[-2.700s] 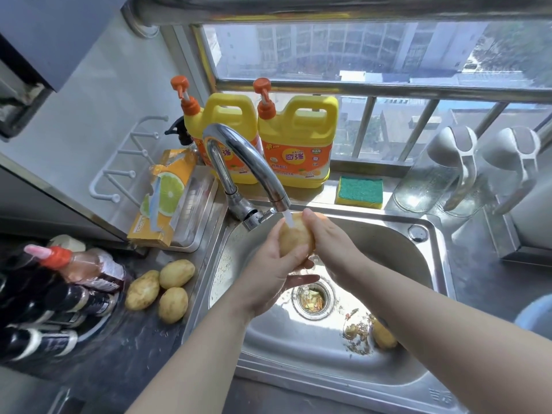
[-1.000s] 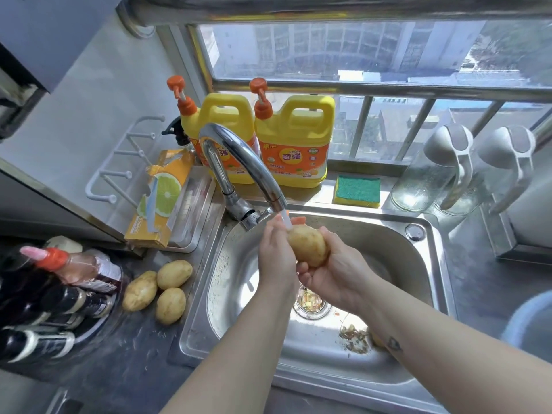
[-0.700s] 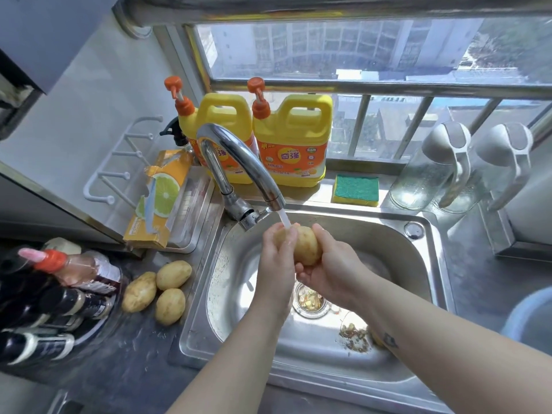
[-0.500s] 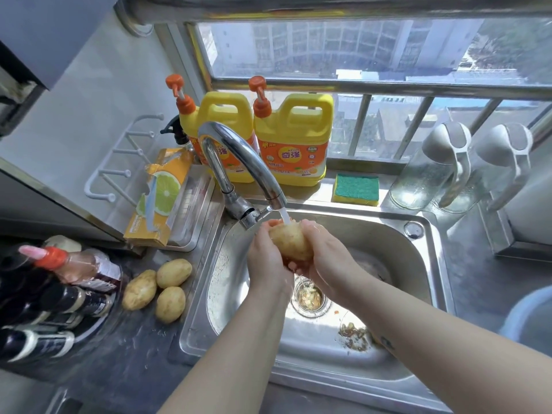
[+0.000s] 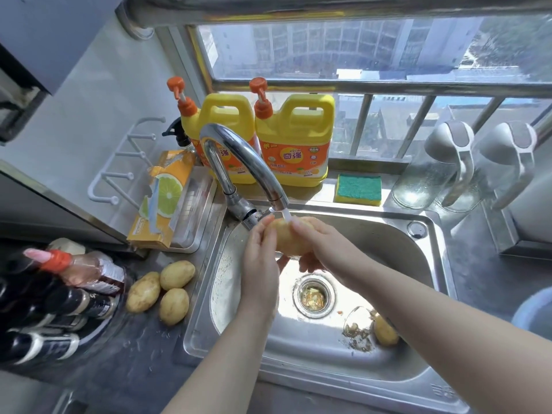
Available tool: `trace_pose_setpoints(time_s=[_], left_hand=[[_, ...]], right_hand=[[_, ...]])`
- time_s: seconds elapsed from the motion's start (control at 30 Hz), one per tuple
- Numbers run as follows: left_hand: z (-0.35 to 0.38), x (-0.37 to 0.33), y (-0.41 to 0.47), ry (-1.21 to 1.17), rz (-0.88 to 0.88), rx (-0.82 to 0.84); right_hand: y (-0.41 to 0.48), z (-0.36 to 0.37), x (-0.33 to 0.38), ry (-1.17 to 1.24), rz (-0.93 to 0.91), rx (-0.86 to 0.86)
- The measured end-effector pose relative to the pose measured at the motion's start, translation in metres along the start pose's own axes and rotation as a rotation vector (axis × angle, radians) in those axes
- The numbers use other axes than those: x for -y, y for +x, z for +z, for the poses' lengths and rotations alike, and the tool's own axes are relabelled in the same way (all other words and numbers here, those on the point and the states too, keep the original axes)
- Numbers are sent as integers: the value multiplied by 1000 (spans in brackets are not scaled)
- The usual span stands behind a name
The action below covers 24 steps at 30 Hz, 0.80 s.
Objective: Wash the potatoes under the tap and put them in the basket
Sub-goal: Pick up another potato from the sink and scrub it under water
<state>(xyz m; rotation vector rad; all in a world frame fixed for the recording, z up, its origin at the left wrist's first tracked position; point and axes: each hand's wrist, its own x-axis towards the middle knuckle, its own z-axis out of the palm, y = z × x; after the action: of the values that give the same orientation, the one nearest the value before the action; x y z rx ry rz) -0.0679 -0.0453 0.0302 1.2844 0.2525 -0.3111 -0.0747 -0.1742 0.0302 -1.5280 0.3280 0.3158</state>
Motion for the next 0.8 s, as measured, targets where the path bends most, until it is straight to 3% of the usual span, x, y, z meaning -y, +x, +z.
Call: trace_pose_setpoints(time_s=[0.1, 0.23, 0.37, 0.47, 0.63, 0.8], left_hand=[[-3, 4, -8, 106, 37, 38], [-8, 1, -8, 112, 66, -9], [-10, -3, -1, -33, -42, -122], [-15, -8, 5, -124, -118, -151], [-8, -8, 9, -143, -201, -134], [9, -8, 11, -73, -213, -37]], right_hand=[[8, 5, 3, -64, 50, -47], [12, 11, 1, 20, 121, -32], [7, 16, 0, 16, -33, 14], [3, 15, 1, -103, -128, 79], [-2, -2, -4, -355, -251, 23], [-11, -34, 0, -92, -193, -49]])
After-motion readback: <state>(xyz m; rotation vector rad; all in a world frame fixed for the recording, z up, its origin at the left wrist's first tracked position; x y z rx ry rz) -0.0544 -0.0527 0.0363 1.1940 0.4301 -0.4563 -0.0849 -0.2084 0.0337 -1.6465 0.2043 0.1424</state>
